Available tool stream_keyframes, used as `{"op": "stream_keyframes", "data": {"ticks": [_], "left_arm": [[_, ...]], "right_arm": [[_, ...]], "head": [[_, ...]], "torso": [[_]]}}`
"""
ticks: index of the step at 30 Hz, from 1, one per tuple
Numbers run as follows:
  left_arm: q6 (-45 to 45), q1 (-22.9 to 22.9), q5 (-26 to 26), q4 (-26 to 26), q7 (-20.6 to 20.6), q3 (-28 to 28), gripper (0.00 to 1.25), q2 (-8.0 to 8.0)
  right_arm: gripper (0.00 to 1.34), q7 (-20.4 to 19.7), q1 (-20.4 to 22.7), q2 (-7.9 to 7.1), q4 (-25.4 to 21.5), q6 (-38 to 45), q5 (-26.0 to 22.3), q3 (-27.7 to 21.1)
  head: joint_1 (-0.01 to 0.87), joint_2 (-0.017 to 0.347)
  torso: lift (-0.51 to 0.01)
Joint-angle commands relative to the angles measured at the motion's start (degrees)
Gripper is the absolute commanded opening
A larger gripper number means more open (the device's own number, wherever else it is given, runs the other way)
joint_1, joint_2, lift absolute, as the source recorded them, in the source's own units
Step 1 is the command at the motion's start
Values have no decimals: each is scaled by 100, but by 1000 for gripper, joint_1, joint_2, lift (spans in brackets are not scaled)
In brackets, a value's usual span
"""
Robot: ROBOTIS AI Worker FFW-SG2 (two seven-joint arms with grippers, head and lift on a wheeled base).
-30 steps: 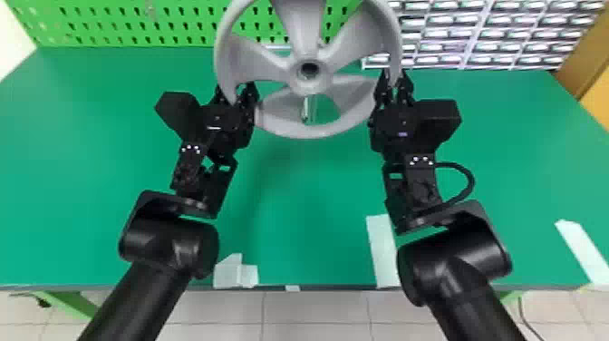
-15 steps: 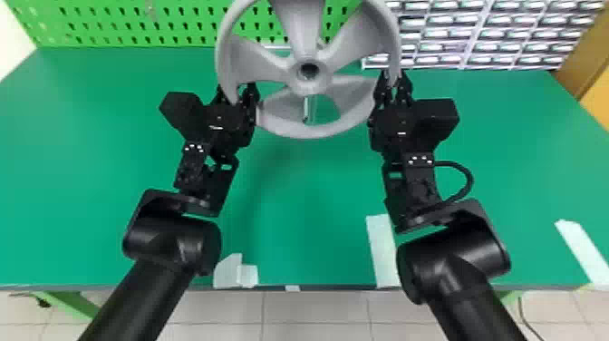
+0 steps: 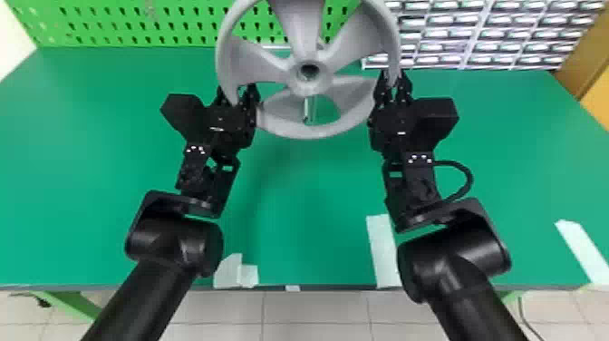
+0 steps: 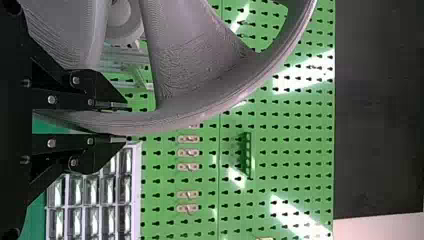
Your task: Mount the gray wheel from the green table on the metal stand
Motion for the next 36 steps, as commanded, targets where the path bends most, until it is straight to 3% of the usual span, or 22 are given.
{"op": "stream_keyframes", "data": {"ticks": [1, 36], "left_arm": [[-57, -29, 2, 76, -1, -35, 365, -13], [-408, -477, 19, 762, -45, -167, 377, -5]], "right_arm": [[250, 0, -6, -6, -1, 27, 0, -18], [250, 0, -182, -15, 254, 45, -44, -27]], "head": [[867, 52], [867, 52]], "torso": [[-100], [-100]]}}
